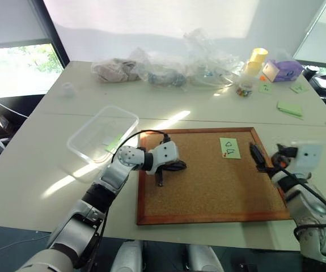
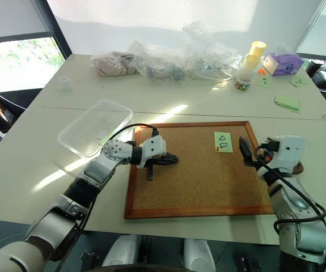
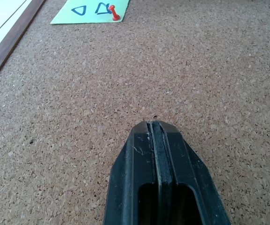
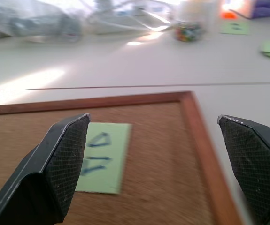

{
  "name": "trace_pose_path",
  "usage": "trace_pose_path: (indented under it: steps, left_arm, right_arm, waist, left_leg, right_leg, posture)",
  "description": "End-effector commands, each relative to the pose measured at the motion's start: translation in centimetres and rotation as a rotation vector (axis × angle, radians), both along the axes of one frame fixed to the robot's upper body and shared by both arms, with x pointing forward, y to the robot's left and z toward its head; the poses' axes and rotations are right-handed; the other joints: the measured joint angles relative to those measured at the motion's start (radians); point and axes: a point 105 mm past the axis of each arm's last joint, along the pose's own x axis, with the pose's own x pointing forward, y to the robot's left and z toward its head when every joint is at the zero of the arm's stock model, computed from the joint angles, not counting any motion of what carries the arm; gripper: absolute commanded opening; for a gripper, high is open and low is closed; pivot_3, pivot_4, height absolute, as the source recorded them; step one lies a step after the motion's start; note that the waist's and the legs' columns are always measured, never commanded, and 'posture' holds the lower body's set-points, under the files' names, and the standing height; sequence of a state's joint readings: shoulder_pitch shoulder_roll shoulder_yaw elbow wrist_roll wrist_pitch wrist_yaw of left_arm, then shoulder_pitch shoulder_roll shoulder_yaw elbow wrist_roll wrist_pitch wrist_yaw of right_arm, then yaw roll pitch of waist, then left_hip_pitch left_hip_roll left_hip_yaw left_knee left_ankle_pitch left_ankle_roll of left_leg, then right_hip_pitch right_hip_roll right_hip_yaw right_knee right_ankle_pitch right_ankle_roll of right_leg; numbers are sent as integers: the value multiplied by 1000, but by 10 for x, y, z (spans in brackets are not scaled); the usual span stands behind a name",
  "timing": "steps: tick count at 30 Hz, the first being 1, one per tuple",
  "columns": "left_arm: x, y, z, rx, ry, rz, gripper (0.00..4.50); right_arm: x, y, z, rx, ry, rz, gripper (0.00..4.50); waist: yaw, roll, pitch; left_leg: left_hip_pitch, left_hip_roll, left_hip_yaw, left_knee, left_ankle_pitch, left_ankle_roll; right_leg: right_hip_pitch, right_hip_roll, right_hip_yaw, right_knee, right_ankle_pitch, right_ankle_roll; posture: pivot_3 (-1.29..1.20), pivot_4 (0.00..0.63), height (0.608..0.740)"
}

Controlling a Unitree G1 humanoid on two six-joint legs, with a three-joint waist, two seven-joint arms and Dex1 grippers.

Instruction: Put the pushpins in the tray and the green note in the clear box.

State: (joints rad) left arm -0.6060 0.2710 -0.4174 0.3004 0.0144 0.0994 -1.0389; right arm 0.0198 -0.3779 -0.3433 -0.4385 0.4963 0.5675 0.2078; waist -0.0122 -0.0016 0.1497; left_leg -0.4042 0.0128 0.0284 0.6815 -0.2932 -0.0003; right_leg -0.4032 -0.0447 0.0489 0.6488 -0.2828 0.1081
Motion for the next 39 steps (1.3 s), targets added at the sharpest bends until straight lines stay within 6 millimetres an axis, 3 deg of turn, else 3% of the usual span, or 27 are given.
trace_pose_path:
  steps: [1, 18, 21, 28, 39]
  left_arm:
    - [-4, 4, -22, 84, 48, -4, 0]
    - [-3, 5, -22, 82, 44, 7, 0]
    - [-3, 5, -22, 82, 44, 6, 0]
    - [-3, 6, -21, 83, 42, 6, 0]
    - [-4, 6, -24, 95, 52, -3, 0]
  right_arm:
    - [6, 16, 0, -16, 10, 66, 4475]
    - [12, 39, -36, -2, 105, 109, 4475]
    - [13, 40, -40, -3, 114, 103, 3637]
    - [14, 39, -44, 5, 124, 95, 12]
    - [13, 38, -36, 17, 80, 84, 12]
  waist:
    - [0, 0, 0]
    - [0, 0, 0]
    - [0, 0, 0]
    - [-1, 0, 0]
    - [-1, 0, 0]
  left_leg:
    - [0, 0, 0, 0, 0, 0]
    - [0, 0, 0, 0, 0, 0]
    - [0, 0, 0, 0, 0, 0]
    - [0, 0, 0, 0, 0, 0]
    - [0, 0, 0, 0, 0, 0]
  right_leg:
    - [0, 0, 0, 0, 0, 0]
    - [0, 0, 0, 0, 0, 0]
    - [0, 0, 0, 0, 0, 0]
    - [0, 0, 0, 0, 0, 0]
    - [0, 0, 0, 0, 0, 0]
  posture:
    - [0, 150, 740]
    - [0, 150, 740]
    - [0, 150, 740]
    - [0, 150, 740]
    - [0, 150, 740]
